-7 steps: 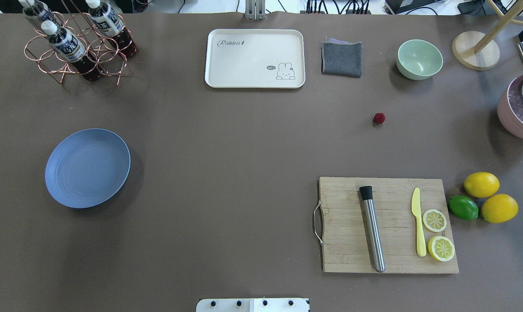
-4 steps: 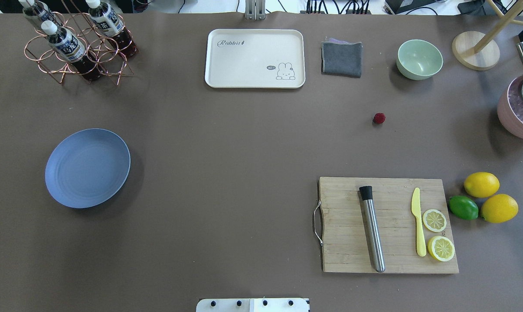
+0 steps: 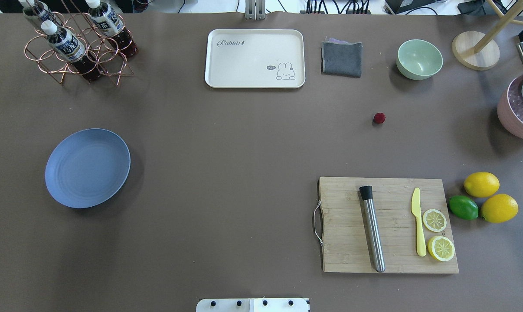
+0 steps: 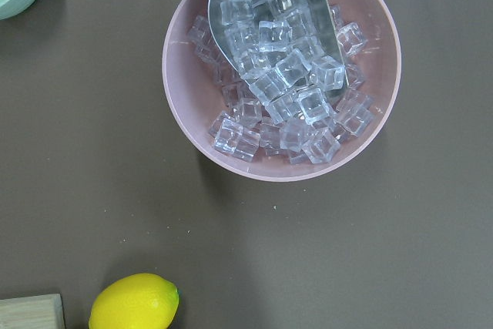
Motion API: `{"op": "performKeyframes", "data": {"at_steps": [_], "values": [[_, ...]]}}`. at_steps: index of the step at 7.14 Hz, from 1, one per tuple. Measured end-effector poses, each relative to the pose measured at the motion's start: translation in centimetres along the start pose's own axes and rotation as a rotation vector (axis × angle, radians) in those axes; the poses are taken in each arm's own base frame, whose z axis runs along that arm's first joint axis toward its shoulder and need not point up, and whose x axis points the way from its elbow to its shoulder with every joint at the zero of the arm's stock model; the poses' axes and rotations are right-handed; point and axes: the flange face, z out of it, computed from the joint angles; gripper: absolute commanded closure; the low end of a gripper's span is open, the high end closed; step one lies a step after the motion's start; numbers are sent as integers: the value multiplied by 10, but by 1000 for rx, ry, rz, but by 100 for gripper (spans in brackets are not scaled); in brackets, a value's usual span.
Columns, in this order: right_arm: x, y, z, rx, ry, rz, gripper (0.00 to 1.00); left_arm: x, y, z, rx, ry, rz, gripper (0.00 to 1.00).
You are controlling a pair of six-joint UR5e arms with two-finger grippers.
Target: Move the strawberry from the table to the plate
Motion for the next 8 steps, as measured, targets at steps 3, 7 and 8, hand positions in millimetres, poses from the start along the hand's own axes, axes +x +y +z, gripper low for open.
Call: {"op": "performKeyframes", "data": {"at_steps": [3,7,8], "values": [[2,1,-3,2,-21,8,0,-16,-2,26,-45,6,-27,2],[10,2,-1,0,-17,26,0,15,-15,73,-135,47,48,2],[10,2,-1,-2,-17,28,0,23,-14,81,-146,76,74,2]]}}
